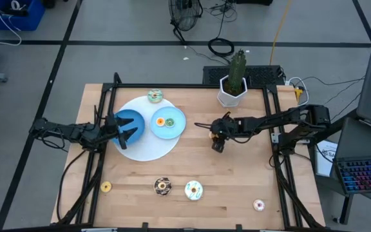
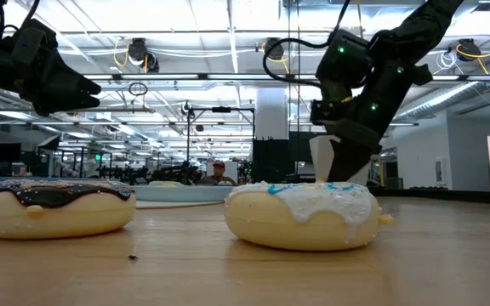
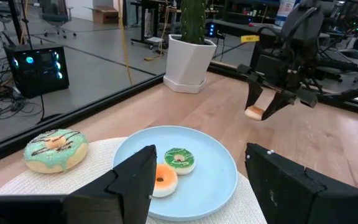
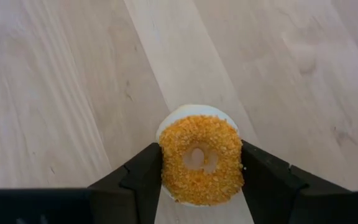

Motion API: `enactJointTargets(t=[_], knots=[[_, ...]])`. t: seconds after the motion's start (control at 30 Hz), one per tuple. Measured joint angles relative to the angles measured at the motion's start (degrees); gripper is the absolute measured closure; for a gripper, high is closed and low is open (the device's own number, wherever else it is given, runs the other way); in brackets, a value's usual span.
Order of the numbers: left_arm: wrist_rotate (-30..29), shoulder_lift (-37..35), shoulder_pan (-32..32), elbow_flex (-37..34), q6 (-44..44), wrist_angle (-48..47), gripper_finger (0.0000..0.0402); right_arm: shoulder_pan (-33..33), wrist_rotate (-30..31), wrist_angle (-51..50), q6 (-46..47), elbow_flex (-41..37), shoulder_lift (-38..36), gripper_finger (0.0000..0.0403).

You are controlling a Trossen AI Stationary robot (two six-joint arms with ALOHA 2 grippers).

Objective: Pick & Place donuts
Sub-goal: Put the small orange donut on the blue plate

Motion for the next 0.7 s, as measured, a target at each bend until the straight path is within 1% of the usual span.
enactJointTargets(t=[0.3,0.7], knots=[[0.0,0.0,0.0,0.0,0.0,0.0,0.0158,0.0,0.0,6.1,-0.3,0.0,0.0,0.0222],[0.0,0.0,0.0,0.0,0.0,0.0,0.0158,0.0,0.0,17.2,-5.9,0.0,0.0,0.0226]])
